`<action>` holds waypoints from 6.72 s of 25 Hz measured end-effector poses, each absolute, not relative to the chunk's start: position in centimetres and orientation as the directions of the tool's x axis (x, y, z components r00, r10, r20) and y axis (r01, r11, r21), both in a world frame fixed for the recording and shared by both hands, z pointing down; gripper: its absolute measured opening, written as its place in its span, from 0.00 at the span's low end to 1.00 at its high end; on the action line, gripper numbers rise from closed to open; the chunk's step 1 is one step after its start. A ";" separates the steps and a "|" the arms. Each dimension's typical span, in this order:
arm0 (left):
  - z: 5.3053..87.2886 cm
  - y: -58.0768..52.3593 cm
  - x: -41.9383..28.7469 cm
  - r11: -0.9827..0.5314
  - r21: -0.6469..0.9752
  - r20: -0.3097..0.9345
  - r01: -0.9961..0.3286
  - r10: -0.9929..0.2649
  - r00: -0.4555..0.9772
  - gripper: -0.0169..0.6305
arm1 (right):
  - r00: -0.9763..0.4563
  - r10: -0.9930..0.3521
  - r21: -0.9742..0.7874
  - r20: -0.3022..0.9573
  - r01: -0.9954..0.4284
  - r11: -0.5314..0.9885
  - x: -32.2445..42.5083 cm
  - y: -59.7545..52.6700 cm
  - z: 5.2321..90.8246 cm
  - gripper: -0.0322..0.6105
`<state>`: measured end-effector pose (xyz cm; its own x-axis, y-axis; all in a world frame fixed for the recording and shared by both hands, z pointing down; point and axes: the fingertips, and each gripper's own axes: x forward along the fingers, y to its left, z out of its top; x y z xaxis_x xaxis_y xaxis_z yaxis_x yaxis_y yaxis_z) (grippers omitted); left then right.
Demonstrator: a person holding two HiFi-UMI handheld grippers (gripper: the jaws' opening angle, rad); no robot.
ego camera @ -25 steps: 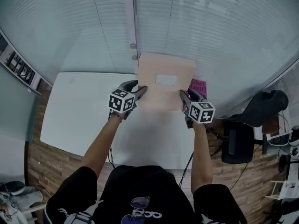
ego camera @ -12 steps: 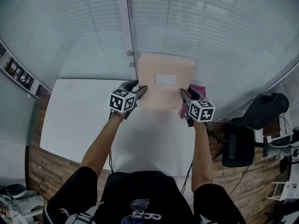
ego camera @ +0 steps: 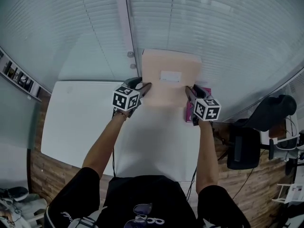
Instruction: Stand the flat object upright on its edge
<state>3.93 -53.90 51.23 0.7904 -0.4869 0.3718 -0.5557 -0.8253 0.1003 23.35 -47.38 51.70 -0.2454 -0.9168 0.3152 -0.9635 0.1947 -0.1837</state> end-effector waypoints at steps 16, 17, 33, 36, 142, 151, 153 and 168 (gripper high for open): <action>52.3 -57.2 5.6 -0.826 0.072 0.391 -0.559 -0.492 0.778 0.37 | -0.216 -0.917 -0.166 0.336 -0.972 0.168 24.9 -50.5 52.6 0.31; 52.5 -57.3 5.6 -0.826 0.070 0.392 -0.560 -0.493 0.777 0.37 | -0.215 -0.916 -0.163 0.337 -0.972 0.168 25.0 -50.7 52.7 0.31; 53.5 -59.6 6.5 -0.820 0.059 0.412 -0.570 -0.500 0.762 0.36 | -0.201 -0.912 -0.141 0.357 -0.977 0.160 25.8 -52.9 53.4 0.31; 53.6 -59.7 6.6 -0.818 0.063 0.409 -0.571 -0.501 0.762 0.36 | -0.200 -0.912 -0.143 0.358 -0.977 0.158 26.1 -53.3 53.5 0.31; 50.9 -32.4 -3.5 -0.776 0.117 0.301 -0.620 -0.568 0.766 0.06 | -0.273 -0.922 -0.129 0.273 -0.960 0.247 14.6 -26.8 52.0 0.08; 50.9 -31.8 -2.9 -0.778 0.109 0.297 -0.619 -0.568 0.767 0.06 | -0.275 -0.920 -0.120 0.279 -0.961 0.251 15.1 -26.3 52.1 0.09; 50.8 -31.8 -3.0 -0.778 0.109 0.296 -0.619 -0.569 0.767 0.06 | -0.280 -0.918 -0.117 0.281 -0.959 0.257 15.0 -26.4 52.1 0.08; 50.4 -32.3 -3.7 -0.772 0.097 0.289 -0.628 -0.582 0.760 0.06 | -0.291 -0.913 -0.102 0.285 -0.956 0.273 14.4 -26.7 52.0 0.08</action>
